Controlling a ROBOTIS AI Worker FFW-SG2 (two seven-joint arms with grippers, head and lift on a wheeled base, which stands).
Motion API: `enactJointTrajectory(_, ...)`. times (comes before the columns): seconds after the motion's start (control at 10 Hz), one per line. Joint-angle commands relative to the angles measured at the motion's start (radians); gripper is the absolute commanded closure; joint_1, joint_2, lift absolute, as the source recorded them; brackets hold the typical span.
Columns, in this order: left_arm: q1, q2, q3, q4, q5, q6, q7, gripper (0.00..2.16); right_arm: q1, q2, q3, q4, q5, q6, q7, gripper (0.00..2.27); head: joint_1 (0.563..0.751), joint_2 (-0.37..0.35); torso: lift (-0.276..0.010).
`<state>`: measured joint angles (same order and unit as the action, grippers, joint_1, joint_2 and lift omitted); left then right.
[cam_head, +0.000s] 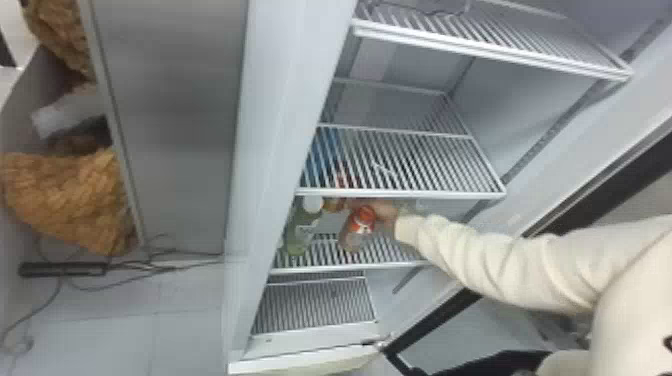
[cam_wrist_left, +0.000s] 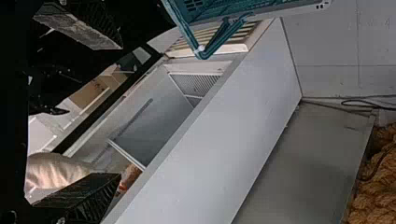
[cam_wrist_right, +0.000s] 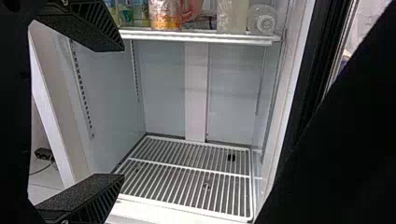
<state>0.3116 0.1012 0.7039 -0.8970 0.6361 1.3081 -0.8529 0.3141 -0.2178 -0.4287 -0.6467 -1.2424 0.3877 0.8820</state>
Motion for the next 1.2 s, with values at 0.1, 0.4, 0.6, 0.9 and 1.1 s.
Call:
enactJointTrajectory(0.1, 0.000, 0.000, 0.000, 0.000, 0.000, 0.000, 0.000, 0.00, 0.000, 0.000, 0.000, 0.000, 0.000, 0.000, 0.000, 0.00, 0.695, -0.350, 0.000)
enactJointTrajectory(0.4, 0.000, 0.000, 0.000, 0.000, 0.000, 0.000, 0.000, 0.00, 0.000, 0.000, 0.000, 0.000, 0.000, 0.000, 0.000, 0.00, 0.695, -0.350, 0.000)
enactJointTrajectory(0.6, 0.000, 0.000, 0.000, 0.000, 0.000, 0.000, 0.000, 0.00, 0.000, 0.000, 0.000, 0.000, 0.000, 0.000, 0.000, 0.00, 0.695, -0.350, 0.000)
enactJointTrajectory(0.9, 0.000, 0.000, 0.000, 0.000, 0.000, 0.000, 0.000, 0.00, 0.000, 0.000, 0.000, 0.000, 0.000, 0.000, 0.000, 0.00, 0.695, -0.350, 0.000)
enactJointTrajectory(1.1, 0.000, 0.000, 0.000, 0.000, 0.000, 0.000, 0.000, 0.00, 0.000, 0.000, 0.000, 0.000, 0.000, 0.000, 0.000, 0.00, 0.695, -0.350, 0.000)
